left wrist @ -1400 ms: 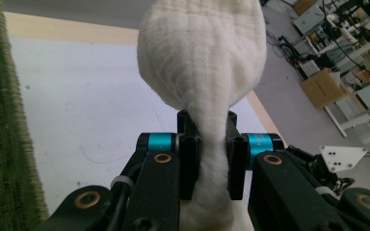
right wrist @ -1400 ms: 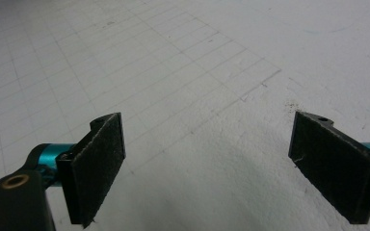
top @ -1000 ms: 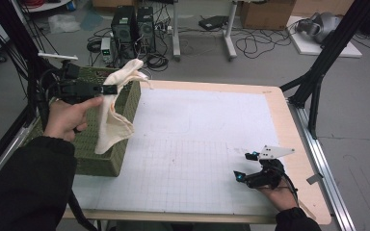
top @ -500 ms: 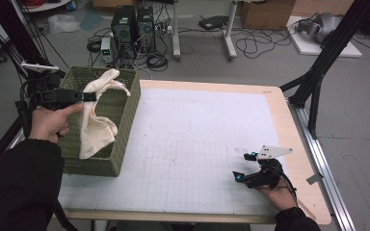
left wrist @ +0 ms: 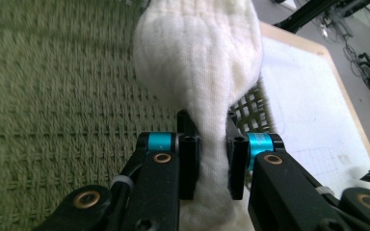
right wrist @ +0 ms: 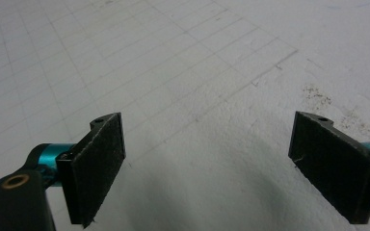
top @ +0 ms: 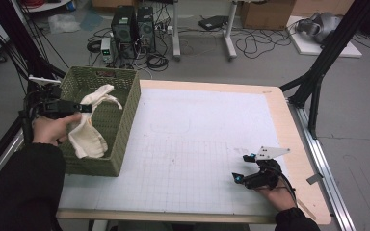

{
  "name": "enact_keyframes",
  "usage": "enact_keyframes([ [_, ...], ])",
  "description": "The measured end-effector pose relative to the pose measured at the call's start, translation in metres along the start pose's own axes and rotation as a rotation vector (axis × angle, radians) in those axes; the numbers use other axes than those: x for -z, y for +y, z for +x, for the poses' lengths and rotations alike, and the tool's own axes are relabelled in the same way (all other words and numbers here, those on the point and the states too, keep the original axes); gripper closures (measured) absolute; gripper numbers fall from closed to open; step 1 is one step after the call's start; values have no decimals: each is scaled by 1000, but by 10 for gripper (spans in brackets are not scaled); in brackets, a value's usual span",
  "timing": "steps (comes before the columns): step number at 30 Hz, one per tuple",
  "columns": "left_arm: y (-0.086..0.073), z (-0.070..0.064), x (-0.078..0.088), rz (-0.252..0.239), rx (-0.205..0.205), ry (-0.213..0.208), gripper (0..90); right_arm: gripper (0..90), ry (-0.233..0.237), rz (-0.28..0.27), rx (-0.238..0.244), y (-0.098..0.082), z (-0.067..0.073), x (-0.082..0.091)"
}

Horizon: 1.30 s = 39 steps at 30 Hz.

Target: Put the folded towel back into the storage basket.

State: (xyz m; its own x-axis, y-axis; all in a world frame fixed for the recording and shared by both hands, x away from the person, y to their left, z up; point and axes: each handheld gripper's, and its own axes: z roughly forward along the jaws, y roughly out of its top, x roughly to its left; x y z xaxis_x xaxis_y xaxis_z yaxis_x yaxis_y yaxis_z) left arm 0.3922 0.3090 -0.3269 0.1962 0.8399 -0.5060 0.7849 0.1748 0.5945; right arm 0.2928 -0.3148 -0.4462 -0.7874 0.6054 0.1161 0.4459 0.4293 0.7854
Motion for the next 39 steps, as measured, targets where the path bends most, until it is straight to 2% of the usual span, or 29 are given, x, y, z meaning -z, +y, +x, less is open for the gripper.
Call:
enact_keyframes([
  [6,-4,15,-12,16,13,13,807,120,2,4,-3,-2,-2,-1],
  [9,-4,19,-14,22,2,70,807,120,4,14,-1,-2,-1,-2],
  [10,-5,19,-17,33,-27,114,807,120,4,13,2,-2,-1,-3],
  [12,-7,20,-23,59,-56,153,806,120,3,13,5,-2,-1,-3],
  [14,-9,18,-32,108,-133,223,805,120,4,16,4,-2,0,-3],
  [16,-12,18,-38,119,-176,271,804,120,5,22,5,-2,0,-3],
  [17,-13,18,-41,119,-189,281,803,120,2,24,8,-2,0,-3],
  [19,-13,20,-44,117,-188,287,803,120,7,23,9,-2,-1,-4],
  [21,-12,20,-46,120,-203,290,802,120,5,26,7,-2,0,-5],
  [22,-10,20,-49,150,-215,300,801,120,3,26,7,-2,0,-5],
  [24,-7,17,-54,169,-236,325,800,120,4,28,9,-2,0,-5],
  [26,-5,14,-61,185,-224,327,799,120,3,28,11,-2,0,-5],
  [29,-8,12,-73,244,-226,365,796,120,4,27,12,-2,0,-5],
  [31,-10,14,-77,270,-217,378,796,120,6,26,8,-2,0,-5],
  [33,-12,16,-79,297,-228,400,792,120,8,26,9,-2,0,-5],
  [35,-14,17,-81,314,-232,407,792,120,7,26,14,-2,0,-5],
  [38,-18,19,-86,357,-240,384,770,120,7,27,18,-2,0,-5],
  [39,-18,19,-86,358,-246,384,757,120,7,24,19,-1,0,-5],
])
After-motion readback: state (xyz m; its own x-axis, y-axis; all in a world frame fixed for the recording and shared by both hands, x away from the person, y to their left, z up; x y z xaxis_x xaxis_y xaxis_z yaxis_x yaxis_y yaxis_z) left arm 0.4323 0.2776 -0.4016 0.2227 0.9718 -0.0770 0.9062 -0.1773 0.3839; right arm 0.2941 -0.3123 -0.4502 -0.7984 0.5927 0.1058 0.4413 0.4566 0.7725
